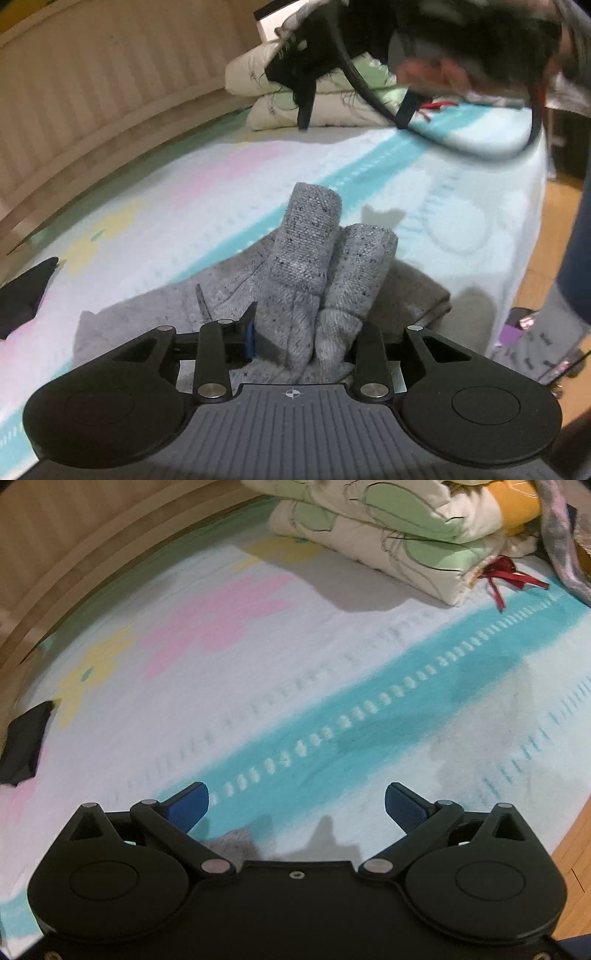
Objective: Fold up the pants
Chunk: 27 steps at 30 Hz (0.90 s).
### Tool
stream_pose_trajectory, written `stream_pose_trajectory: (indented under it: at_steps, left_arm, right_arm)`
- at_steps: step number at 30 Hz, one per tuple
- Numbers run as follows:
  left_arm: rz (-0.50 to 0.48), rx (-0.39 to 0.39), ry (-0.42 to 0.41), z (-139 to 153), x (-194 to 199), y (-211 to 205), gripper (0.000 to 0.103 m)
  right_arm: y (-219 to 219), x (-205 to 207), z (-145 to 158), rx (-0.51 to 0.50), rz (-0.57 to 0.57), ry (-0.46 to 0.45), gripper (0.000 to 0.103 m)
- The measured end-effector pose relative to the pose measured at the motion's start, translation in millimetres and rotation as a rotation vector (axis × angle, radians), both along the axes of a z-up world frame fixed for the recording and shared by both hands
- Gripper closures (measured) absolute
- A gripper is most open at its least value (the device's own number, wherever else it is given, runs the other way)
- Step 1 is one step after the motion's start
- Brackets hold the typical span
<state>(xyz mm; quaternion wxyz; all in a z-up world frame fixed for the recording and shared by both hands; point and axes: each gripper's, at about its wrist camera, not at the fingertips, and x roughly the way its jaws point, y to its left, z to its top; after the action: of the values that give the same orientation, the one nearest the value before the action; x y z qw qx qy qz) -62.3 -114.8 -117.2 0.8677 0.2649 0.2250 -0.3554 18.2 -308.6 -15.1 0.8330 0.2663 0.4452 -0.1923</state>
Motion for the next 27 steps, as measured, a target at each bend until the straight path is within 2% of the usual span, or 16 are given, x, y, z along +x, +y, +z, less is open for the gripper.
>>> stream_pose_trajectory:
  at_steps: [3, 5, 6, 9, 11, 13, 14, 15, 17, 18, 20, 21, 23, 27]
  left_arm:
    - [-0.092, -0.002, -0.034, 11, -12, 18, 0.071]
    - [-0.146, 0.007, -0.03, 16, -21, 25, 0.071]
    - [-0.17, -0.014, -0.015, 19, -24, 31, 0.071]
    - [-0.171, -0.15, 0.05, 30, -18, 50, 0.071]
    - [-0.119, -0.257, 0.068, 40, -6, 62, 0.071]
    - [-0.025, -0.351, 0.088, 43, 13, 71, 0.07]
    - [0.026, -0.355, 0.09, 45, 19, 74, 0.07]
    - [0.086, -0.319, 0.087, 40, 31, 71, 0.07]
    - [0.145, -0.218, 0.103, 23, 47, 60, 0.07]
    - [0.16, -0.185, 0.135, 15, 54, 58, 0.07]
    - [0.182, -0.115, 0.281, -12, 68, 48, 0.07]
    - [0.195, -0.106, 0.311, -22, 70, 47, 0.07]
    - [0.217, -0.17, 0.313, -24, 71, 51, 0.07]
    - [0.26, -0.283, 0.432, -24, 87, 66, 0.07]
  right_arm:
    - [7, 1, -2, -0.013, 0.049, -0.013, 0.001]
    - [17, -2, -1, -0.018, 0.078, -0.017, 0.001]
    - [21, -3, -1, -0.019, 0.095, -0.018, 0.001]
    - [33, -4, -6, -0.005, 0.155, -0.019, 0.001]
    - [41, -7, -9, 0.022, 0.204, -0.023, 0.001]
    - [49, -12, -10, 0.037, 0.257, -0.031, 0.001]
    - [54, -15, -11, 0.041, 0.284, -0.036, 0.001]
    - [58, -17, -13, 0.043, 0.302, -0.039, 0.001]
    - [68, -24, -17, 0.043, 0.34, -0.047, 0.001]
    - [75, -27, -18, 0.039, 0.358, -0.053, 0.001]
    - [85, -32, -23, 0.02, 0.397, -0.064, 0.001]
    - [91, -34, -26, 0.001, 0.423, -0.066, 0.001]
    - [98, -40, -29, -0.03, 0.467, -0.077, 0.001]
    - [107, -54, -33, -0.076, 0.514, -0.144, 0.001]
